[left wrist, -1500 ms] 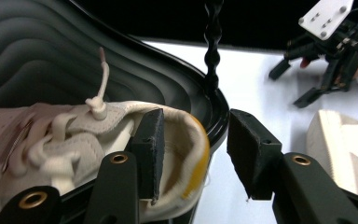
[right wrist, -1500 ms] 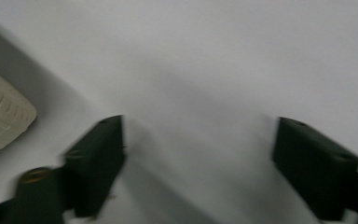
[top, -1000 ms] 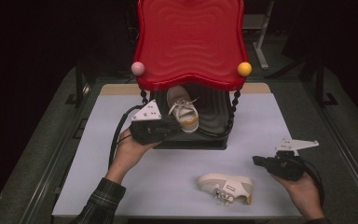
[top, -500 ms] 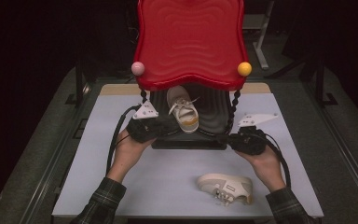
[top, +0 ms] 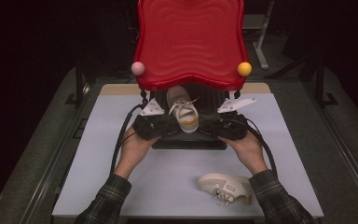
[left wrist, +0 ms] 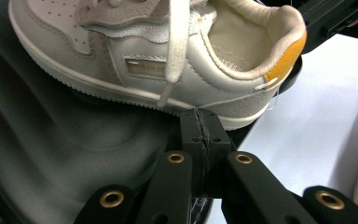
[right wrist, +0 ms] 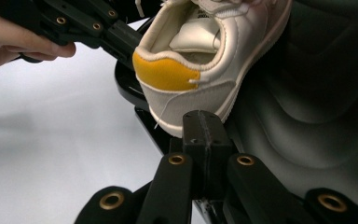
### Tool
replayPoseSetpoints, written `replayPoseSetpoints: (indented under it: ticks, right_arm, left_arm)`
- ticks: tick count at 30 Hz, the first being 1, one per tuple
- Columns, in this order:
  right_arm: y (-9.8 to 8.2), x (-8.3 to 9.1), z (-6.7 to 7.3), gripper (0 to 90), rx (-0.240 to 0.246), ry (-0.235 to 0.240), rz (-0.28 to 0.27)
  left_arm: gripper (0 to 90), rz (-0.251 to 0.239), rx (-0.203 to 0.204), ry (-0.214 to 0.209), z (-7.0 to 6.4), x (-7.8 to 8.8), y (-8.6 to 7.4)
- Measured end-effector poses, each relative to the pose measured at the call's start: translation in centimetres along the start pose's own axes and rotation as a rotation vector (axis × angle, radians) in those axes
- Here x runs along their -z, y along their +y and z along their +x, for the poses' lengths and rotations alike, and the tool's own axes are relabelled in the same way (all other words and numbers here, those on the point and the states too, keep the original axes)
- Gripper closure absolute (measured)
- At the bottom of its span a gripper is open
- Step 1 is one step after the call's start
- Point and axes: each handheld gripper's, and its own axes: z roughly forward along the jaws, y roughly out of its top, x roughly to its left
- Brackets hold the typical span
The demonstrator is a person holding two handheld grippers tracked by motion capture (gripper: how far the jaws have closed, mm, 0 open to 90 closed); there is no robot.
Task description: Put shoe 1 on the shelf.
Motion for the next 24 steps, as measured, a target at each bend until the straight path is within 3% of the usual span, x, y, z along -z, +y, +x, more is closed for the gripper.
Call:
replayPoseSetpoints:
  ticks: [6, 11, 14, 17, 20, 21, 24]
  right_arm:
    - [0.4, -0.7, 0.2, 89.7, 0.026, -0.047, 0.027]
    - [0.6, -1.0, 0.4, 89.8, 0.035, -0.035, 0.031]
    - [0.6, -1.3, 0.6, 89.8, 0.034, -0.019, 0.026]
    - [0.8, -1.7, 1.0, 89.8, 0.047, -0.007, 0.017]
    - [0.9, -2.2, 1.3, 89.8, 0.043, 0.006, 0.015]
    - [1.0, -2.3, 1.4, 89.8, 0.044, 0.011, 0.015]
    - [1.1, -2.5, 1.5, 89.8, 0.045, 0.022, 0.005]
  left_arm:
    - [89.9, -0.003, 0.012, 0.014, 0.1, -0.4, 0.1]
    - [89.9, -0.007, 0.014, 0.037, 0.1, -0.3, 0.1]
    - [90.0, -0.017, 0.033, 0.082, 0.1, -0.3, 0.3]
    - [90.0, -0.007, 0.02, 0.134, 0.1, -0.2, 0.5]
    - [90.0, -0.026, 0.06, 0.157, 0.1, -0.1, 0.4]
    - [90.0, -0.019, 0.033, 0.166, 0.3, 0.0, 0.4]
    - [90.0, -0.009, 0.028, 0.188, 0.1, 0.1, 0.4]
